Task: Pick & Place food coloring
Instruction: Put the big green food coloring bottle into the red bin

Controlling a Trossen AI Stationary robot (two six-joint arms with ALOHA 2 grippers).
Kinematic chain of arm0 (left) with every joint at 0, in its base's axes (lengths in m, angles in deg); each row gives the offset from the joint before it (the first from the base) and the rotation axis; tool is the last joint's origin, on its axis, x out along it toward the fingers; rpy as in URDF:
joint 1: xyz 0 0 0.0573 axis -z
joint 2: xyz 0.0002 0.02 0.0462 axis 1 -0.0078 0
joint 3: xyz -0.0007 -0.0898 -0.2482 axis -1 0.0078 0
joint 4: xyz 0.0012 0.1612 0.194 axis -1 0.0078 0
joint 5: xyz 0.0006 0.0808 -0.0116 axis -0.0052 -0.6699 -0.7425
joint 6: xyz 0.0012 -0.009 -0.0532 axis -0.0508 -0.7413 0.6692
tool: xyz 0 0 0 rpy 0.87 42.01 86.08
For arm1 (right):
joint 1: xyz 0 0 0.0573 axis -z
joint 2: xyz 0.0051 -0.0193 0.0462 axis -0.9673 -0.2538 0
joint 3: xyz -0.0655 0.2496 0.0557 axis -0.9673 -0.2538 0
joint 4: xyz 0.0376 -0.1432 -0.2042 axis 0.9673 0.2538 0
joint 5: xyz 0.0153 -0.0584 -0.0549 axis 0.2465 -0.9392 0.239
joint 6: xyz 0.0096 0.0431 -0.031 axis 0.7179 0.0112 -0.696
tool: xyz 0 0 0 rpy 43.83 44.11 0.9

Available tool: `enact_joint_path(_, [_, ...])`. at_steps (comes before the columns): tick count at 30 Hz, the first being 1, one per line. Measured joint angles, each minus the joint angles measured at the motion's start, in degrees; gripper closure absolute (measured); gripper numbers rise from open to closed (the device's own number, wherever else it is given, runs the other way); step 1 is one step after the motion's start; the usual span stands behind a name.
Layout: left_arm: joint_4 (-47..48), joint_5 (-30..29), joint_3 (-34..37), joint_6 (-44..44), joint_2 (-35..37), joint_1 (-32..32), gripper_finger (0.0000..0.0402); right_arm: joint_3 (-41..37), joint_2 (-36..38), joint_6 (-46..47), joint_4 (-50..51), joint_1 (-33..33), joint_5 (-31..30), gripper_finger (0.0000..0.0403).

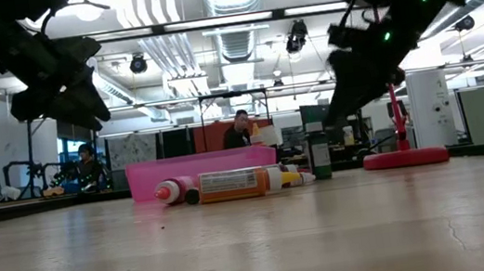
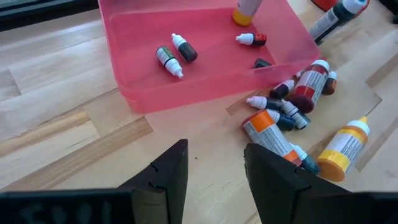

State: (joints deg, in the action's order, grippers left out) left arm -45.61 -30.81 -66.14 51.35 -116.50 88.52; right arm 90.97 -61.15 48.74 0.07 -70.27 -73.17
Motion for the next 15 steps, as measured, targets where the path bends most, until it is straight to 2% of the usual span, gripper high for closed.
enact_joint_path(4, [-0.03, -0.71, 0.00, -0.73, 0.00, 0.00, 0.0271, 0.02, 5.17, -17.59, 0.40, 1.62, 10.66, 0.0106])
enact_joint_path(6, [-0.26, -1.24, 0.00, -1.55, 0.00, 0.00, 0.0271, 0.10, 6.33, -27.65, 0.32, 2.45, 11.89, 0.0110])
enact_joint_path(8, [-0.59, -1.56, 0.00, -1.65, 0.00, 0.00, 0.0271, 1.14, 6.35, -33.90, 2.04, 4.12, 12.53, 0.0114])
enact_joint_path(12, [-1.64, -1.69, 0.00, -0.80, 0.00, 0.00, 0.0271, 7.45, 2.68, -31.96, 12.27, 9.44, 17.20, 0.0122])
enact_joint_path(15, [-1.72, -1.68, 0.00, 1.07, 0.00, 0.00, 0.0271, 14.75, -2.25, -27.34, 19.94, 12.39, 17.01, 0.0130])
